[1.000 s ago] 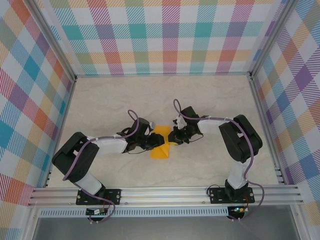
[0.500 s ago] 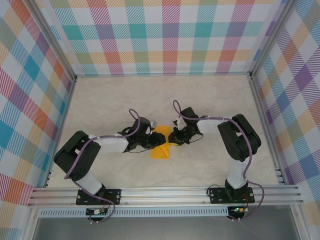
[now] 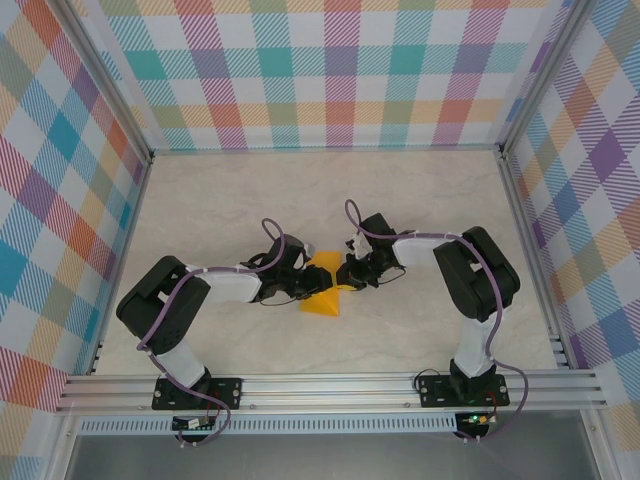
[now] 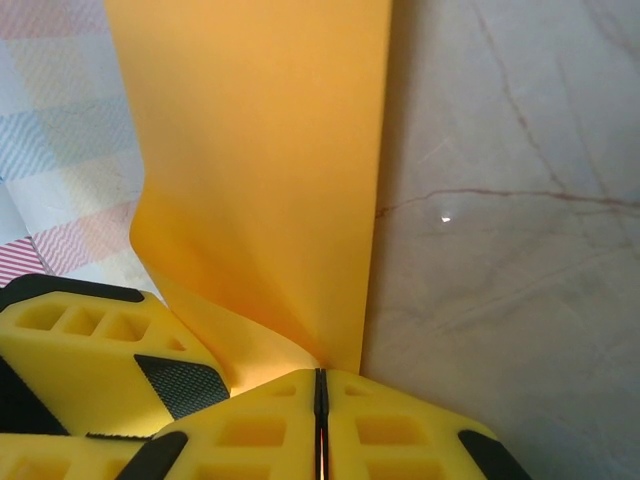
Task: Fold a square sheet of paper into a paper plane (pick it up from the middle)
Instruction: Fold the triangle a second time at the center of the table.
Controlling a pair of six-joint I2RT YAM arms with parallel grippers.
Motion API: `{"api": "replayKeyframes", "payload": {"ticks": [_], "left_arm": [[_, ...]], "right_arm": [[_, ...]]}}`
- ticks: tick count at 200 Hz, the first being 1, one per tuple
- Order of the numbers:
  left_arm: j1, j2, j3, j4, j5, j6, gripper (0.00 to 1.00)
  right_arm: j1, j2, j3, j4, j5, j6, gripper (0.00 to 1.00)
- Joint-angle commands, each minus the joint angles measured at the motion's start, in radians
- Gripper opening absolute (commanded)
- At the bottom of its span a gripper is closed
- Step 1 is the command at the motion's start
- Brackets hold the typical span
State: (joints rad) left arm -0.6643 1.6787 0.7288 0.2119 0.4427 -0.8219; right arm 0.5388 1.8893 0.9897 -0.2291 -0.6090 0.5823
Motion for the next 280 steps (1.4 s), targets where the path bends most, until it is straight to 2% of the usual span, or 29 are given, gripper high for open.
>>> {"api": "replayKeyframes", "payload": {"ticks": [1, 116, 211, 280], "left_arm": [[-0.004, 0.006, 0.017, -0.027, -0.018, 0.01, 0.3], [-0.017, -0.073, -0.002, 0.006, 0.016, 0.012, 0.3], [-0.026, 0.008, 0.013, -0.032, -0.015, 0.014, 0.29], [-0.025, 0.014, 0.018, -0.054, -0.026, 0.017, 0.28]], "right_arm": [[0.007, 0.02, 0.024, -0.013, 0.0, -0.031, 0.09], [0.008, 0.001, 0.009, -0.024, -0.034, -0.032, 0.1], [0.009, 0.01, 0.013, -0.025, -0.02, -0.03, 0.1], [0.009, 0.019, 0.013, -0.025, -0.02, -0.032, 0.1]]}}
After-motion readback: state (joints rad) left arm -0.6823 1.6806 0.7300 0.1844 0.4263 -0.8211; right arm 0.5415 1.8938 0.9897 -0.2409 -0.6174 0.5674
